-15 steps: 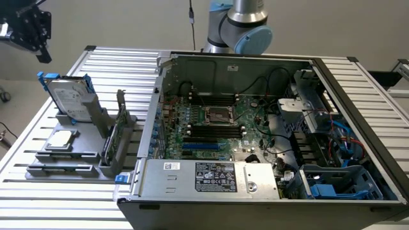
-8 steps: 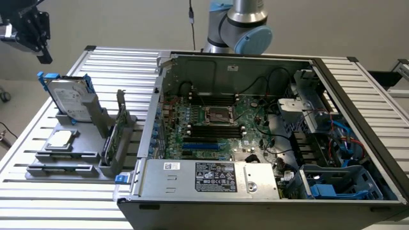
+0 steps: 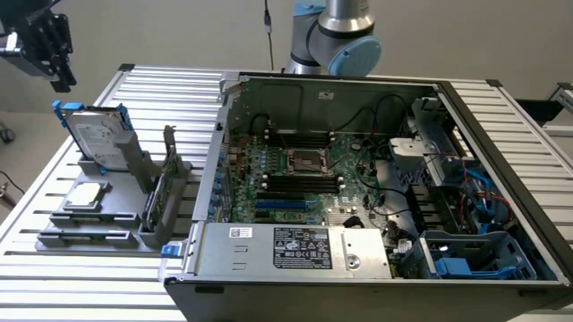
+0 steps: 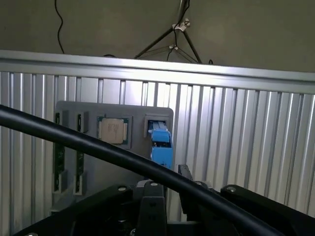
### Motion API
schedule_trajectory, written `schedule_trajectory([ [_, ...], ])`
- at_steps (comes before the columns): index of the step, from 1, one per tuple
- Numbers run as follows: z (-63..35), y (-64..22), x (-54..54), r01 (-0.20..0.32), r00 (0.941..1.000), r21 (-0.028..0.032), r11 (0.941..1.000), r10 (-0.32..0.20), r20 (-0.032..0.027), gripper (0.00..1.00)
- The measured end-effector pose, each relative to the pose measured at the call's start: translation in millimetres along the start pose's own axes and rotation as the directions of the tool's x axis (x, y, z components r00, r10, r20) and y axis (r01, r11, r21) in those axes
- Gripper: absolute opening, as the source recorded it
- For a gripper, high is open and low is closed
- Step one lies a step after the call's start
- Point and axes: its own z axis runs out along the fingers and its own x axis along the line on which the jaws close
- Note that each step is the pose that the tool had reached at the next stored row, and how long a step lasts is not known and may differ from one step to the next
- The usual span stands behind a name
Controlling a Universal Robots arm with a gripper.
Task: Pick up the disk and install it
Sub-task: 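Pick up the disk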
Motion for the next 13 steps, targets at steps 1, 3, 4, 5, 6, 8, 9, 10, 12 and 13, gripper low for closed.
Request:
schedule_trajectory([
  [1, 0.9, 0.3, 0.0, 0.0, 1.0, 0.0001, 1.0, 0.0, 0.0001, 0.36],
  [3, 3.8, 1.0, 0.0, 0.0, 1.0, 0.0, 1.0, 0.0, 0.0, 0.42],
  [4, 5.6, 1.2, 0.0, 0.001, 1.0, 0.0, 1.0, -0.001, 0.0, 0.48],
  [5, 7.4, 1.4, 0.0, 0.001, 1.0, 0.0, 1.0, -0.001, 0.0, 0.54],
  [6, 9.2, 1.7, 0.0, 0.002, 1.0, -0.0001, 1.0, -0.002, -0.0001, 0.54],
  [8, 13.0, 2.3, 0.0, 0.003, 1.0, 0.0001, 1.0, -0.003, 0.0, 0.6],
  [9, 14.8, 2.6, 0.1, 0.004, 1.0, 0.0001, 1.0, -0.004, 0.0, 0.6],
  [10, 16.6, 3.1, 0.2, 0.004, 1.0, 0.0, 1.0, -0.004, 0.0, 0.6],
  [12, 20.2, 3.9, 0.5, 0.006, 1.0, 0.0, 1.0, -0.006, -0.0001, 0.6],
  [13, 21.9, 4.3, 0.6, 0.007, 1.0, 0.0, 1.0, -0.007, -0.0001, 0.6],
])
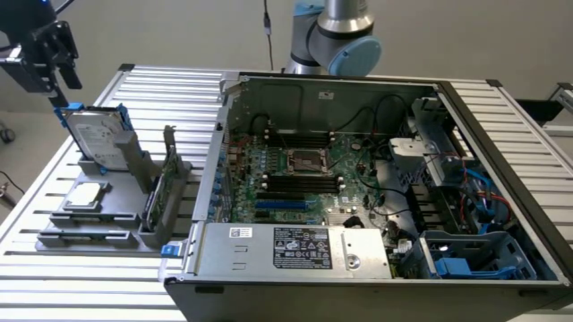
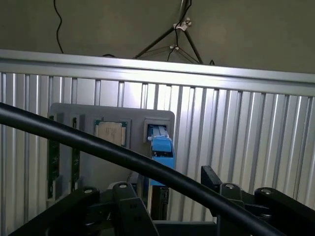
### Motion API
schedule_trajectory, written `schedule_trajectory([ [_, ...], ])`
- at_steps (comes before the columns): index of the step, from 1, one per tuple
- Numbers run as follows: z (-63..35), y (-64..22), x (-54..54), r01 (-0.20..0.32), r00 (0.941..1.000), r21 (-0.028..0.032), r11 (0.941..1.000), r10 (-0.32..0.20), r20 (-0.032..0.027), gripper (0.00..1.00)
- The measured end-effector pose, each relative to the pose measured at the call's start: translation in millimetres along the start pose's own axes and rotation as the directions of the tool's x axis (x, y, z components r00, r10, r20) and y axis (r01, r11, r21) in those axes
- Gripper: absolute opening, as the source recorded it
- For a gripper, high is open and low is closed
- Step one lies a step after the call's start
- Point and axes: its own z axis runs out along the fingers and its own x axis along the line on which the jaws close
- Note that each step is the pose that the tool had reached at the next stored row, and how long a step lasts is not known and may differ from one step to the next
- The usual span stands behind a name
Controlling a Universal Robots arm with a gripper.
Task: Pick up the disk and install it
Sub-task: 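Pick up the disk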
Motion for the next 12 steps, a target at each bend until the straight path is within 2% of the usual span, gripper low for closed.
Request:
schedule_trajectory([
  [12, 22.0, 1.8, 6.8, 0.01, 0.9999, 0.0001, 0.9999, -0.01, -0.0002, 0.6],
])
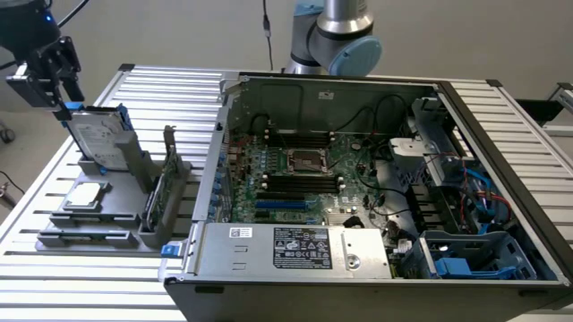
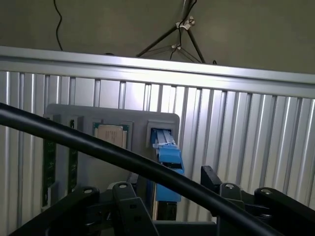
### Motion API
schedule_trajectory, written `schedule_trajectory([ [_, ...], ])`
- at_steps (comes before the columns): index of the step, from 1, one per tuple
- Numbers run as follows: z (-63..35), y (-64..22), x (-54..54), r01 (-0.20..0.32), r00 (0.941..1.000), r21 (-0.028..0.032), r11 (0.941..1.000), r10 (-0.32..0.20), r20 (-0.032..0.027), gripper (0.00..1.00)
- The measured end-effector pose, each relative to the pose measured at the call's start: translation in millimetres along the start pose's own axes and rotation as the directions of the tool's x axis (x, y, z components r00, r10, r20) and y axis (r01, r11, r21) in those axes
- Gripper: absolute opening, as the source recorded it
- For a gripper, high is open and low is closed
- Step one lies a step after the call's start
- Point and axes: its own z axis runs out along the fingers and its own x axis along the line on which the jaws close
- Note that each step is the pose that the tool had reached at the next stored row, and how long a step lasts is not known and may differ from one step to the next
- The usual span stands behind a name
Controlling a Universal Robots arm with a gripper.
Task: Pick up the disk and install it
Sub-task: 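Pick up the disk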
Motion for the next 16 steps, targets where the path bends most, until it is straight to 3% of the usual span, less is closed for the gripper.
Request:
schedule_trajectory([
  [12, 21.8, -0.1, 2.2, 0.002, 1.0, 0.0017, 1.0, -0.002, -0.0001, 0.6],
  [16, 27.9, -0.2, 2.1, 0.002, 1.0, 0.0063, 1.0, -0.002, -0.0005, 0.6],
])
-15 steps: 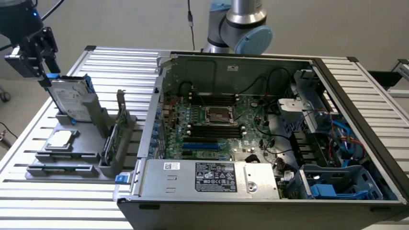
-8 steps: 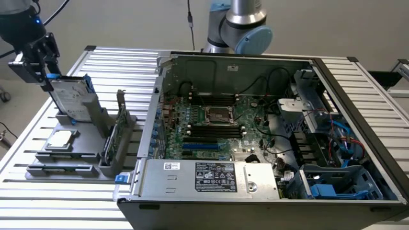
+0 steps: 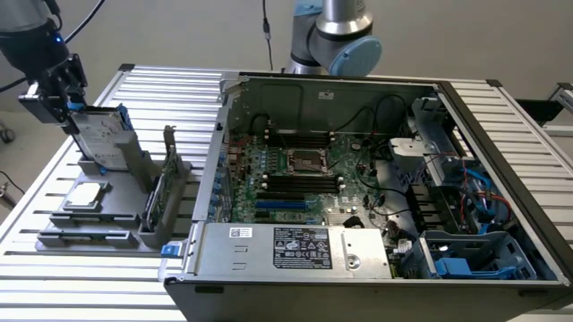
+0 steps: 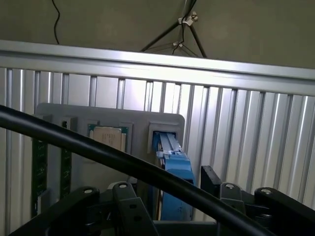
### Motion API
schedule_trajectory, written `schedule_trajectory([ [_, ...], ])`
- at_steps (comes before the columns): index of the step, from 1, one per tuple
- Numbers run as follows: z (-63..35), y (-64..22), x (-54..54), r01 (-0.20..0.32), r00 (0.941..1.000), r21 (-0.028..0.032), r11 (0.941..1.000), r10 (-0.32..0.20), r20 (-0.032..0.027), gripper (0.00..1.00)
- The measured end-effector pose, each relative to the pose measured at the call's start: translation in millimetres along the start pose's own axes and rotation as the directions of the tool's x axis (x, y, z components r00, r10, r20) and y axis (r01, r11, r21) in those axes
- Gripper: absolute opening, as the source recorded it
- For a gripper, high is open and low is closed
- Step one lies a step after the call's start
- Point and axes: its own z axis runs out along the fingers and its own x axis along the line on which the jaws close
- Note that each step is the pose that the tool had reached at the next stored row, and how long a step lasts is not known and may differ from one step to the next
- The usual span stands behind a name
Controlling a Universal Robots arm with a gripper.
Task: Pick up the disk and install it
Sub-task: 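Pick up the disk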
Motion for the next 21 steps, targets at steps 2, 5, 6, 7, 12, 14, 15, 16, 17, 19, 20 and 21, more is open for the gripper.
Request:
schedule_trajectory([
  [2, 1.4, 0.1, 0.0, 0.0, 1.0, 0.0033, 1.0, 0.0, -0.0004, 0.6],
  [5, 2.2, -0.1, -0.1, 0.0, 1.0, 0.0047, 1.0, 0.0, 0.0, 0.6],
  [6, 2.3, -0.2, -0.1, 0.0, 1.0, 0.0047, 1.0, 0.0, 0.0008, 0.6],
  [7, 2.5, -0.5, 0.0, 0.0, 1.0, 0.005, 1.0, 0.0, 0.0023, 0.6],
  [12, 2.6, -1.6, 0.1, -0.003, 0.9999, 0.0061, 1.0, 0.003, 0.0163, 0.6],
  [14, 2.6, -1.7, 0.1, -0.008, 0.9997, 0.0065, 0.9999, 0.008, 0.0228, 0.6],
  [15, 2.6, -1.7, 0.1, -0.011, 0.9996, 0.0067, 0.9999, 0.011, 0.0251, 0.6],
  [16, 2.7, -1.7, 0.1, -0.016, 0.9995, 0.0069, 0.9999, 0.015, 0.0269, 0.6],
  [17, 2.8, -1.7, 0.1, -0.021, 0.9994, 0.0069, 0.9998, 0.021, 0.0282, 0.6],
  [19, 2.8, -1.7, 0.1, -0.034, 0.9989, 0.0063, 0.9994, 0.034, 0.0306, 0.6],
  [20, 2.9, -1.7, 0.1, -0.041, 0.9987, 0.0056, 0.9991, 0.041, 0.0321, 0.6],
  [21, 2.9, -1.7, 0.1, -0.047, 0.9983, 0.0046, 0.9989, 0.047, 0.0338, 0.6],
])
